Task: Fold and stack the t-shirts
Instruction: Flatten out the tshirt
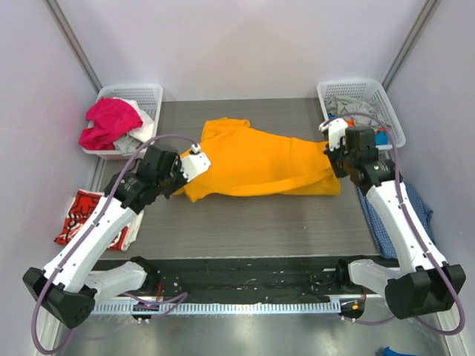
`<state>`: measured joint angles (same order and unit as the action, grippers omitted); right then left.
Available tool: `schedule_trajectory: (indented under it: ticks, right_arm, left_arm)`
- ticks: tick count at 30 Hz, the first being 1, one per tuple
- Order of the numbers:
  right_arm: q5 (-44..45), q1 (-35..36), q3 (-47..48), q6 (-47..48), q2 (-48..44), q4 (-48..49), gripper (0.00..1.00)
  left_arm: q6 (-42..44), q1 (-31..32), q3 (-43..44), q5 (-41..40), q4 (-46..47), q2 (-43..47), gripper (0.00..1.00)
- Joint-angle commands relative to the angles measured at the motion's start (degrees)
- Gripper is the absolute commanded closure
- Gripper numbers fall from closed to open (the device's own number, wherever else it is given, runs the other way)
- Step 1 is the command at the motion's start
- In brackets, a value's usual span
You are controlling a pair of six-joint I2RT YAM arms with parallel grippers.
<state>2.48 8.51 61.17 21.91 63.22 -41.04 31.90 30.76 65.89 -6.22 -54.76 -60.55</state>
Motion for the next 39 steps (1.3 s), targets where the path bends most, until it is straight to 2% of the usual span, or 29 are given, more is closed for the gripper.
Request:
schedule_trajectory:
  ticks: [1, 3, 4, 6, 7, 8, 10, 11, 13, 16, 21, 28, 35, 39]
  right_arm:
    - [6.0, -0.3, 15.8, -3.6, 2.2, 7.9, 0.99]
    - [6.7, -0.3, 21.9, -4.6, 4.3, 8.1, 0.99]
    - [7.0, -0.3, 28.8, -4.6, 6.8, 7.5, 0.99]
    - [9.0, -0.3, 36.0, -4.5, 9.8, 6.7, 0.99]
    - [9.6, -0.3, 43.2, -3.6, 12.7, 5.7, 0.99]
    - [10.3, -0.2, 46.7, -3.1, 14.1, 5.1, 0.99]
    - [11.9, -0.3, 55.1, -1.8, 16.3, 3.8, 0.99]
    - [12.2, -0.3, 57.0, -1.3, 17.3, 3.5, 0.99]
    - [12.1, -0.2, 61.2, -1.2, 17.6, 1.6, 0.99]
    - [11.8, -0.3, 60.5, -1.0, 15.0, 0.2, 0.99]
    - [12.6, -0.2, 56.4, 0.0, 7.4, -0.3, 0.99]
    - [13.8, -0.3, 58.3, 0.3, 2.5, -1.8, 0.99]
    - [14.0, -0.3, 58.8, 0.4, 5.8, -0.6, 0.99]
    - [14.7, -0.3, 58.2, 1.6, 10.3, 3.4, 0.99]
  left_arm:
    - [-6.3, 0.2, 6.8, -12.7, 20.2, -1.9, 1.00]
    - [-8.3, 0.1, 13.2, -15.8, 24.5, -4.2, 1.00]
    - [-8.6, 0.1, 15.7, -16.6, 25.9, -6.4, 1.00]
    - [-8.5, 0.1, 24.3, -17.9, 28.3, -9.0, 1.00]
    - [-8.3, 0.2, 27.6, -19.1, 28.5, -11.8, 1.00]
    - [-8.5, 0.2, 34.7, -19.8, 28.2, -13.2, 1.00]
    - [-8.5, 0.2, 41.6, -20.8, 26.6, -15.5, 1.00]
    - [-8.5, 0.2, 46.7, -20.8, 26.1, -16.8, 1.00]
    - [-8.0, 0.1, 49.7, -20.2, 25.1, -16.4, 1.00]
    - [-6.7, 0.1, 49.5, -18.5, 25.0, -12.6, 1.00]
    - [-5.9, 0.0, 44.4, -17.4, 25.1, -4.0, 1.00]
    - [-6.1, -0.6, 43.7, -18.3, 26.8, 1.1, 1.00]
    - [-3.3, -0.6, 45.4, -21.6, 30.6, -2.0, 1.00]
    - [2.2, -0.9, 44.6, -25.4, 40.0, -7.5, 1.00]
